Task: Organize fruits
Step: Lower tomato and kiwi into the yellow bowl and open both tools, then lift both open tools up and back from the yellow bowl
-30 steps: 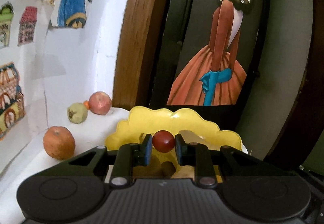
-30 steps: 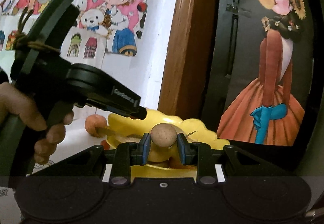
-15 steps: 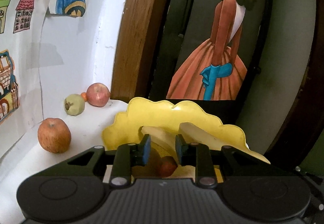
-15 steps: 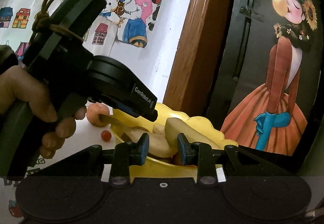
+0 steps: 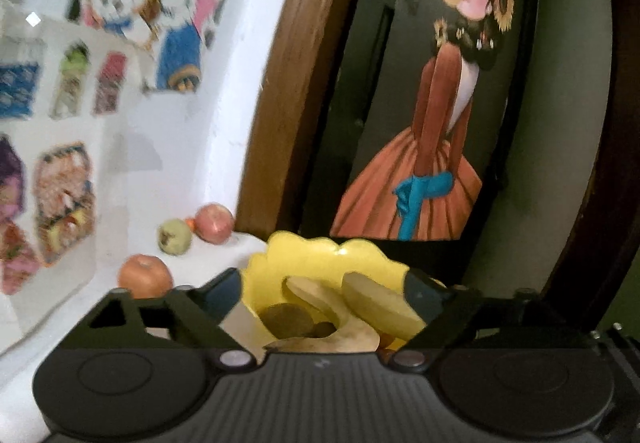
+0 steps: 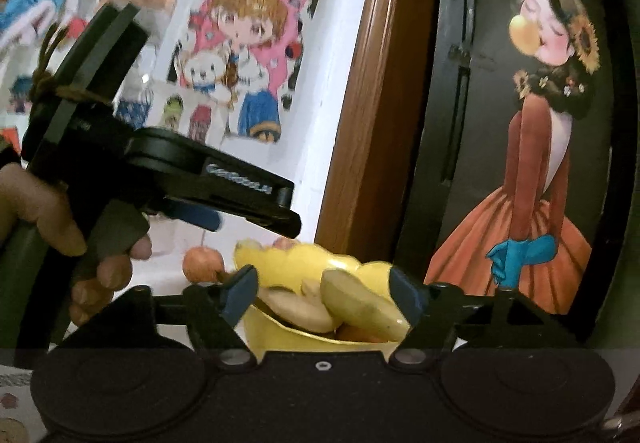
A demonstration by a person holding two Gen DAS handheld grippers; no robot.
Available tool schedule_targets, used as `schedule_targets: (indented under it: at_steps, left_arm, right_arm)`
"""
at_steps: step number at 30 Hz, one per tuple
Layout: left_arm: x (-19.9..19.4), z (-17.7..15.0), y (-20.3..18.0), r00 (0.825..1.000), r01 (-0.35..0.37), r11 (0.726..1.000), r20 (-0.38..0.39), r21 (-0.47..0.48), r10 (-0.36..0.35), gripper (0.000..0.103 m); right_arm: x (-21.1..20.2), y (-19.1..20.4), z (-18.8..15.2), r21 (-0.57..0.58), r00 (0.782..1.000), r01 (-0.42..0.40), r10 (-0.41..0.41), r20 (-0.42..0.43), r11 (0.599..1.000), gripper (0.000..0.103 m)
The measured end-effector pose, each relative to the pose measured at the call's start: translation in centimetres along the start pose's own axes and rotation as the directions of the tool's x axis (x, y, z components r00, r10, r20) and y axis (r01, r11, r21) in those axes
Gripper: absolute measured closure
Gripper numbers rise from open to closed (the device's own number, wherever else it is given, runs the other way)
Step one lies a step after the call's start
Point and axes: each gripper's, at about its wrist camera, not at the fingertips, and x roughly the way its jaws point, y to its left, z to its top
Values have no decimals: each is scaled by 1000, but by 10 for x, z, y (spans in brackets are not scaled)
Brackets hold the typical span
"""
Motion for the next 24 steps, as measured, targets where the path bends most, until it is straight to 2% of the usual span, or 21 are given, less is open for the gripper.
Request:
schedule_targets:
  at_steps: [3, 8, 24]
  left_arm:
    - [-26, 1, -5, 999, -18, 1000, 33, 12, 17, 0]
    - [-66, -2, -12, 998, -40, 998, 57, 47, 37, 0]
    - [-186, -46, -24, 991, -85, 990, 108, 112, 73, 0]
  right_arm:
    - [-26, 1, 7, 15, 1000, 0, 0, 27, 1000, 17]
    - [-69, 4, 18, 47, 998, 0, -3, 66, 999, 1]
    - [-170, 17, 15, 144, 999, -26, 19, 51, 989, 1]
